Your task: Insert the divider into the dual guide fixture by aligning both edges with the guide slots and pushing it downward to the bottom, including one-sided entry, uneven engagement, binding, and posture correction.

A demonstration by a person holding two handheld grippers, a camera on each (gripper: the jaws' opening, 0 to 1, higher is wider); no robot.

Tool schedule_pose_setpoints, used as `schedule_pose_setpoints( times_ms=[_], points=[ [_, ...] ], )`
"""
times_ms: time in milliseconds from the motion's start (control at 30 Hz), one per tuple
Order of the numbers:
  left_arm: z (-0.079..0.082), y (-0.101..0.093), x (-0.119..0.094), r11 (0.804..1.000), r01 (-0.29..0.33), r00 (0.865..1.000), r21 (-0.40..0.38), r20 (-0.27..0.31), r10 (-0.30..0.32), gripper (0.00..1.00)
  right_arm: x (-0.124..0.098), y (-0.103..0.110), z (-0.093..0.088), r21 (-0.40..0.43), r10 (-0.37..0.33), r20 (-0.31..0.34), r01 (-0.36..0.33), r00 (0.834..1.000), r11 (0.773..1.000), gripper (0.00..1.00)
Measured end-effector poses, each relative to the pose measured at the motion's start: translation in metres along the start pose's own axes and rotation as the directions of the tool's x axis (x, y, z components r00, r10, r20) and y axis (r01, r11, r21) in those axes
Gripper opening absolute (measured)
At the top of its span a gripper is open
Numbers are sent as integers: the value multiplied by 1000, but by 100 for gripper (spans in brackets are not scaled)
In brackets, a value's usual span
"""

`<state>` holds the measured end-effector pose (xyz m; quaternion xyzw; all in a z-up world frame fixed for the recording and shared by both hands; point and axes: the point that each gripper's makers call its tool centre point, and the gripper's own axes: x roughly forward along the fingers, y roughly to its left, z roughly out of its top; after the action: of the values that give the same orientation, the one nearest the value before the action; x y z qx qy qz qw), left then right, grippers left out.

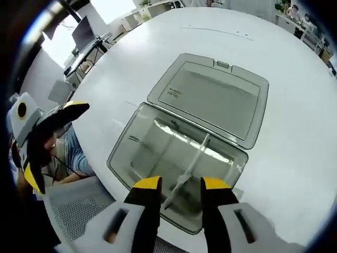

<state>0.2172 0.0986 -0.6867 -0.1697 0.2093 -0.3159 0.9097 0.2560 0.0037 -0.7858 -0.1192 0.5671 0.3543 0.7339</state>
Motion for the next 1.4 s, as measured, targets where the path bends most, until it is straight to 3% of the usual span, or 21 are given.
schedule_pose_setpoints(
  times_ms=[233,367,467,567,933,1033,1133,1400],
  points=[
    [-3,0,-2,999,-40,999,-24,0,40,77,-5,-1,3,-21,8,42,-7,999,1000,33],
    [-11,5,-3,995,-95,994,37,-59,97,77,-6,0,6,-23,19,63,-17,998,1000,35],
    [-11,9,-5,991,-124,990,42,-66,127,76,-8,3,6,-45,20,74,-16,997,999,38],
    [-11,19,-11,978,-196,975,76,-94,203,75,-11,5,6,-50,32,81,-28,996,998,38],
    [-20,23,-17,962,-255,954,98,-137,267,75,-22,6,3,-72,40,122,-31,992,997,46],
    [-20,27,-18,955,-284,946,85,-140,294,75,-26,8,4,-95,67,169,-52,983,994,47],
    [-20,28,-19,950,-303,941,76,-137,311,74,-33,8,5,-64,84,212,-72,974,995,50],
    [-28,38,-26,921,-378,907,92,-163,389,75,-43,7,2,-49,110,266,-100,958,994,57]
  ],
)
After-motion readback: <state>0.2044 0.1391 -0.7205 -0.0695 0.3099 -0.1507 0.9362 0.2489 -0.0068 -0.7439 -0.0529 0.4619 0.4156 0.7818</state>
